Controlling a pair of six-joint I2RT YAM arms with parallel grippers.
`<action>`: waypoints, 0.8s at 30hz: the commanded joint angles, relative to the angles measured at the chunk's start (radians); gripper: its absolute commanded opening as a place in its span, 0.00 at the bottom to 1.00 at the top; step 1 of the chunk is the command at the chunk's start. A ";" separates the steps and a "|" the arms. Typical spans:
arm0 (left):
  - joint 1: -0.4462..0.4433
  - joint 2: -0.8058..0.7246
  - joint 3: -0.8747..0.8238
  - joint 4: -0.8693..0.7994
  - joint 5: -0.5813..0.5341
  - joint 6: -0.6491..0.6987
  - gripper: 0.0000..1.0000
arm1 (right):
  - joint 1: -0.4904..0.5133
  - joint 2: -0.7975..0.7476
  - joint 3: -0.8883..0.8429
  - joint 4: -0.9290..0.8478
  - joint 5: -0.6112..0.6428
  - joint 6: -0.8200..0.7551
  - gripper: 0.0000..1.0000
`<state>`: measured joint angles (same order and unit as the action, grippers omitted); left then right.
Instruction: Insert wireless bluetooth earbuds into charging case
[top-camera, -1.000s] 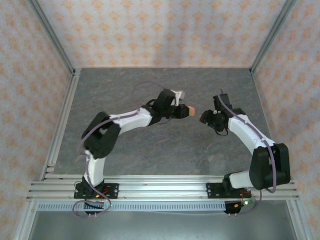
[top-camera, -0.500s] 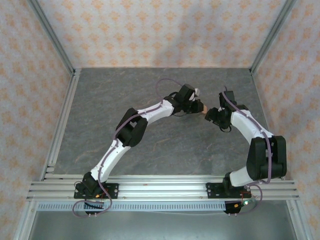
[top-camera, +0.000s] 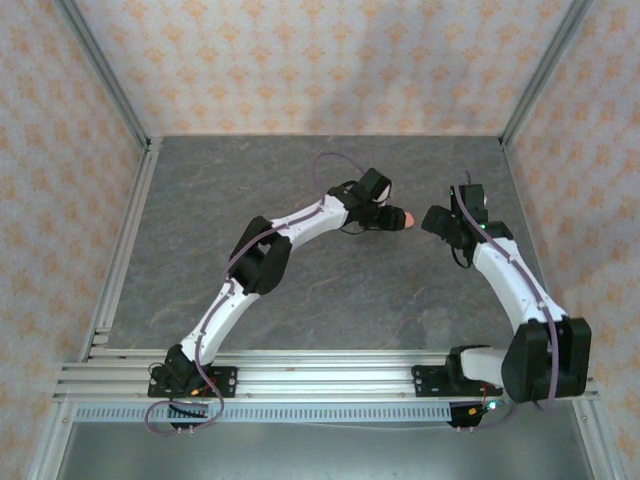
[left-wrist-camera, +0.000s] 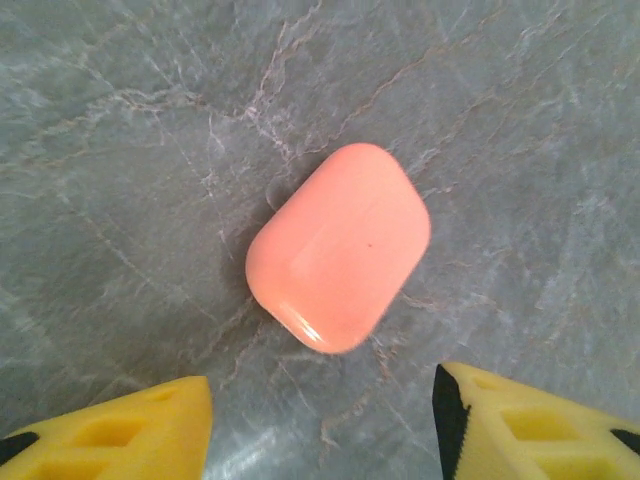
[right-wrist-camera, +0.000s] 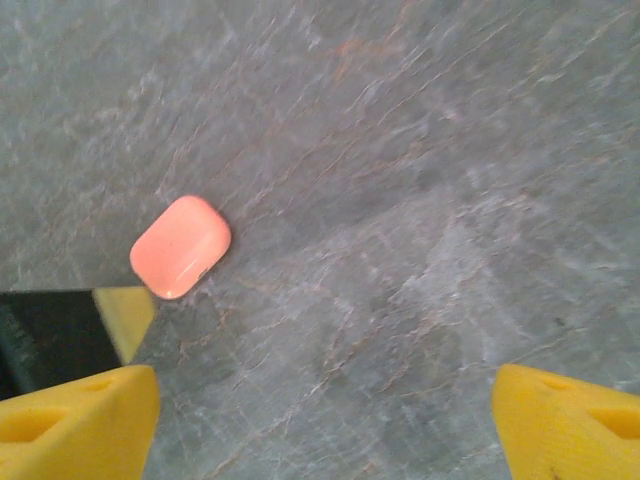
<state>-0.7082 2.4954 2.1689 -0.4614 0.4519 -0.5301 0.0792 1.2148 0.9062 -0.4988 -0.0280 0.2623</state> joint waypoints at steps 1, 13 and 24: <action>0.002 -0.171 -0.033 -0.052 -0.081 0.096 0.64 | -0.004 -0.068 -0.030 0.036 0.128 -0.021 0.93; 0.130 -0.730 -0.512 -0.048 -0.336 0.400 0.86 | -0.004 -0.187 -0.228 0.335 0.279 -0.054 0.99; 0.402 -1.233 -1.111 0.147 -0.484 0.498 1.00 | -0.003 -0.233 -0.556 0.949 0.329 -0.222 0.99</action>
<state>-0.3500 1.3392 1.1515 -0.4038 0.0422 -0.0818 0.0792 0.9642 0.3611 0.2180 0.2668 0.1112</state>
